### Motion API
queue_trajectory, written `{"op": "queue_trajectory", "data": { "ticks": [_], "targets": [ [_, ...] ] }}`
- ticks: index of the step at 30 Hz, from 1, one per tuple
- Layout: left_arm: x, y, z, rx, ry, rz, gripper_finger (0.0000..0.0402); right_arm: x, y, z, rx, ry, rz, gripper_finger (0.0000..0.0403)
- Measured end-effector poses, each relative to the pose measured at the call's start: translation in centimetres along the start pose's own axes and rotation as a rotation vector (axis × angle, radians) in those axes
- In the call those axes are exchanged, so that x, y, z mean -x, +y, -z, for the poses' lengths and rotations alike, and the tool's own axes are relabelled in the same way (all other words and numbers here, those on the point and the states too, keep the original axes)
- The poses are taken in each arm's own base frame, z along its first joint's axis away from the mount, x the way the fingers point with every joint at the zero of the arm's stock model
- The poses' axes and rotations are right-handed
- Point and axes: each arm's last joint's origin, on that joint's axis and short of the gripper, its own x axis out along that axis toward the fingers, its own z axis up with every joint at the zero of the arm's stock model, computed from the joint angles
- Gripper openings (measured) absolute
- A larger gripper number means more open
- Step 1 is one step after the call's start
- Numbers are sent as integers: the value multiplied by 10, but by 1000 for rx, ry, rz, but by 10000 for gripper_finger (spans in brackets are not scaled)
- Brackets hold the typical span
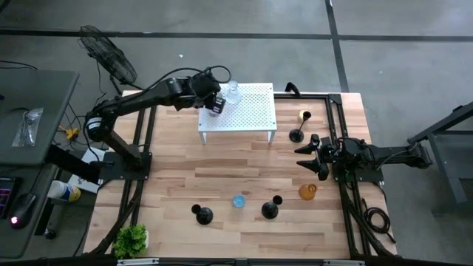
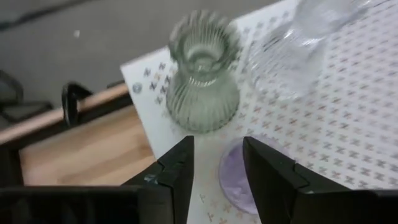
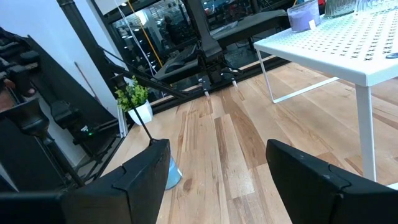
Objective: Pick & Place candle stick holders
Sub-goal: Put the orange glass candle holder on the shelf aligned with the other glass candle holders
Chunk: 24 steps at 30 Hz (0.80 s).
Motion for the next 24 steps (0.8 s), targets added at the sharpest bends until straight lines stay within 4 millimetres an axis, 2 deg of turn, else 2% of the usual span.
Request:
{"op": "queue_trajectory", "data": {
  "ticks": [9,13,18,24],
  "targets": [
    [50,-7,2,-252,-173,147,134,0,0,0,0,0,0,260],
    [61,-7,9,-321,-218,288,134,0,0,0,0,0,0,260],
    [65,4,28,-375,-342,484,134,0,0,0,0,0,0,260],
    [56,22,65,-436,-443,739,134,0,0,0,0,1,1,260]
  ]
}}
